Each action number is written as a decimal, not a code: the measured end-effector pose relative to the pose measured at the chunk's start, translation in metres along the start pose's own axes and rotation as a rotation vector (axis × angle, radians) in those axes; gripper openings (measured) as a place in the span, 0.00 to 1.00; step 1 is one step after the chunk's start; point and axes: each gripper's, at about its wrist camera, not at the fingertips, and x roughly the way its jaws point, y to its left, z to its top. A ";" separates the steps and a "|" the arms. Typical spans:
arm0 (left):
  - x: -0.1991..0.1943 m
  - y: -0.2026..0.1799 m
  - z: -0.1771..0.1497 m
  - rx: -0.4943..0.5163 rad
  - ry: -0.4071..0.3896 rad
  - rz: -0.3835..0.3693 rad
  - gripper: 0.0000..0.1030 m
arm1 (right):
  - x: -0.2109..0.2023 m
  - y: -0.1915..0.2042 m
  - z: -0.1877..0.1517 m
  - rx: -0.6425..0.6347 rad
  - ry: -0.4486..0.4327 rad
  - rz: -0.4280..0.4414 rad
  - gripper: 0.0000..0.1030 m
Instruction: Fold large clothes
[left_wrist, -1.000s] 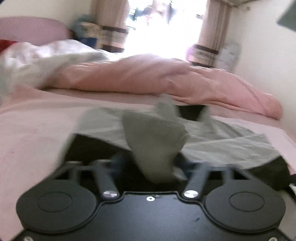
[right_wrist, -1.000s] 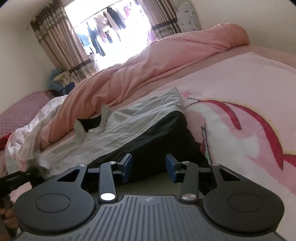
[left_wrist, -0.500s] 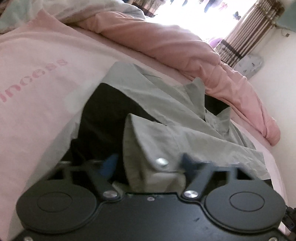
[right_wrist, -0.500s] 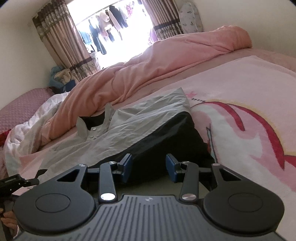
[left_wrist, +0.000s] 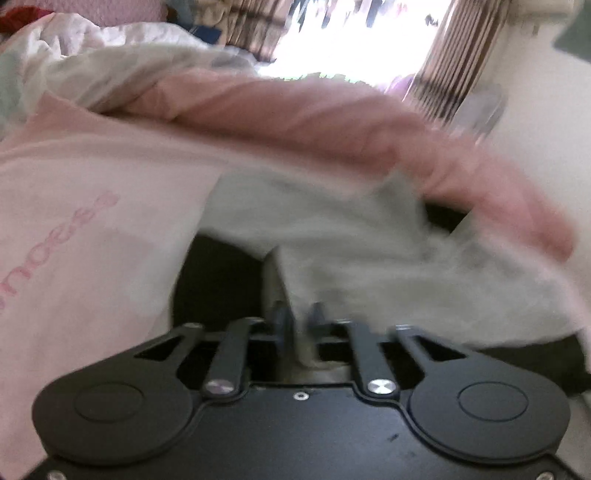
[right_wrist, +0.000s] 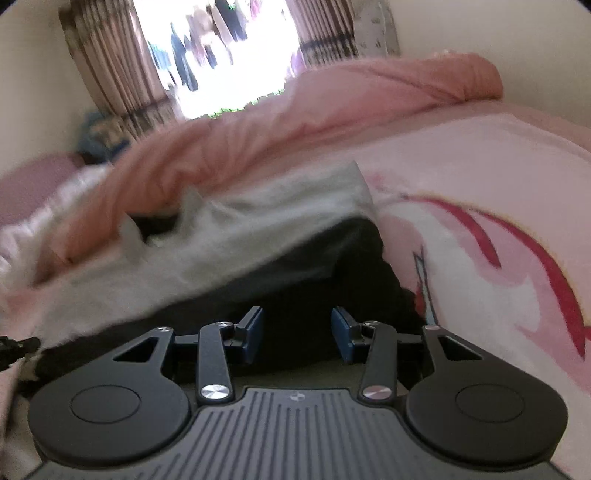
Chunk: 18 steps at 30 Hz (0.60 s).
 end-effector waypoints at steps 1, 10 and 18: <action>-0.001 0.003 -0.004 0.013 -0.012 -0.007 0.27 | 0.000 0.000 -0.002 -0.009 -0.004 -0.001 0.48; -0.055 -0.019 0.027 0.036 -0.104 -0.109 0.53 | -0.022 0.034 0.024 -0.128 -0.145 0.008 0.51; 0.004 -0.048 0.007 0.148 0.037 -0.061 0.55 | 0.028 0.036 0.017 -0.134 -0.062 -0.064 0.50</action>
